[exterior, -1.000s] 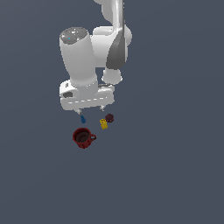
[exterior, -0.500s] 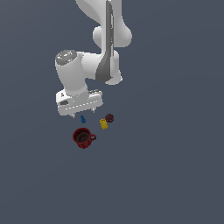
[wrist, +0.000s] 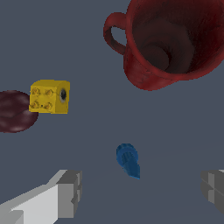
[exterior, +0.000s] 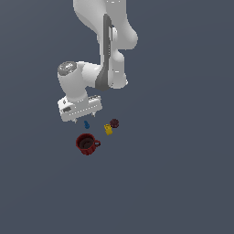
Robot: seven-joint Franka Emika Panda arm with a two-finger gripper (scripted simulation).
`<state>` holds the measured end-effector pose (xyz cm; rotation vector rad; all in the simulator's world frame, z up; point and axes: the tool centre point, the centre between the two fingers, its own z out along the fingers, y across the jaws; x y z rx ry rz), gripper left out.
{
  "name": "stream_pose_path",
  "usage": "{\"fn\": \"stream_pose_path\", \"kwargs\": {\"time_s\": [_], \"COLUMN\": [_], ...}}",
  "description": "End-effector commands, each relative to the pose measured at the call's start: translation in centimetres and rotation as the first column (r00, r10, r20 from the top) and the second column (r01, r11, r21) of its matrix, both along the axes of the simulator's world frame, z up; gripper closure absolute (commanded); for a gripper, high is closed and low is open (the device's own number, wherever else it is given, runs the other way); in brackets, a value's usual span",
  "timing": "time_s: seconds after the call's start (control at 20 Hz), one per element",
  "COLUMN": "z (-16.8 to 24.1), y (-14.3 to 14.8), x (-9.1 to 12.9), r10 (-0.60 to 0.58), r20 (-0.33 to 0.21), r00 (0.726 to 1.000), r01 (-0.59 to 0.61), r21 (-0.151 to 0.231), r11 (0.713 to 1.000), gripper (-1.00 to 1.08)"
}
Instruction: Pick up a designated object from a clutter of objects.
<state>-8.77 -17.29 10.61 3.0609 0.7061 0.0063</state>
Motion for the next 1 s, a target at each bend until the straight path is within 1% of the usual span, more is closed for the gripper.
{"fn": "stream_pose_path", "kwargs": {"time_s": [0.0, 0.25, 0.6, 0.95], "z": [-0.7, -1.3, -1.7, -4.4], "y": [-0.4, -0.8, -0.8, -0.8], "x": [-0.6, -1.3, -1.3, -1.4], "r10": [0.018, 0.035, 0.034, 0.035], "r20": [-0.001, -0.004, -0.004, -0.004], "r00": [1.0, 0.999, 0.999, 0.999], "r01": [-0.018, -0.035, -0.034, -0.035], "r21": [-0.001, -0.001, 0.0, -0.001], "r11": [1.0, 0.999, 0.999, 0.999], "gripper": [-0.92, -0.92, -0.92, -0.92]}}
